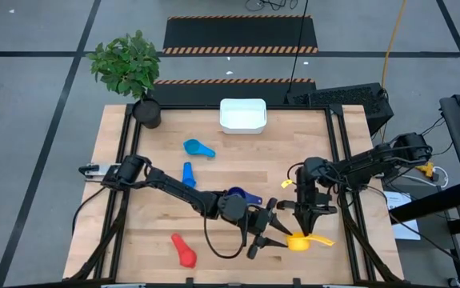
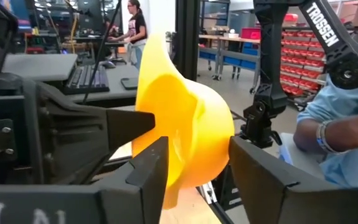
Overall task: Nest measuring cups in basket
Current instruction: Stack the yellow measuring cup on top of the dark blue measuring cup
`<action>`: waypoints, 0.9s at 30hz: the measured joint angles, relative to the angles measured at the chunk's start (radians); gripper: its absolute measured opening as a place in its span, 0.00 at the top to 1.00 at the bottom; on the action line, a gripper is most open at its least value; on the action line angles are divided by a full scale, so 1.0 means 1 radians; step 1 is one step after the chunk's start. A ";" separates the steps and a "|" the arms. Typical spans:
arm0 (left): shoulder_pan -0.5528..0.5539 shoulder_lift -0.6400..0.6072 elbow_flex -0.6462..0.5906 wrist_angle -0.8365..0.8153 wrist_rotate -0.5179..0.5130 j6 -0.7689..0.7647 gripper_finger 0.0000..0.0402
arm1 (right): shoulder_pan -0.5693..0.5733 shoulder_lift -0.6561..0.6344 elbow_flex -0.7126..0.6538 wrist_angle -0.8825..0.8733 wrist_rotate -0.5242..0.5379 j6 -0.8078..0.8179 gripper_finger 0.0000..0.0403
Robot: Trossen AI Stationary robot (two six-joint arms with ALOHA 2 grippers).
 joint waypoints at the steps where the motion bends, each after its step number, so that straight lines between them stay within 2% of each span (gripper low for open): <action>1: 0.001 0.000 0.000 -0.006 0.009 0.000 0.61 | 0.000 0.000 0.000 0.000 0.000 0.005 1.00; 10: 0.010 -0.002 0.000 -0.014 0.045 0.008 0.85 | 0.000 0.000 -0.001 -0.002 0.019 0.011 1.00; 15: 0.011 -0.003 0.000 -0.029 0.054 0.008 0.97 | 0.000 0.000 -0.001 0.005 0.032 0.080 0.99; 20: 0.011 -0.003 0.000 -0.032 0.050 0.011 0.98 | 0.000 -0.001 -0.002 0.059 0.053 0.172 0.93; 27: 0.011 -0.002 0.000 -0.036 0.029 0.039 0.99 | -0.002 -0.019 -0.002 0.131 0.088 0.337 0.76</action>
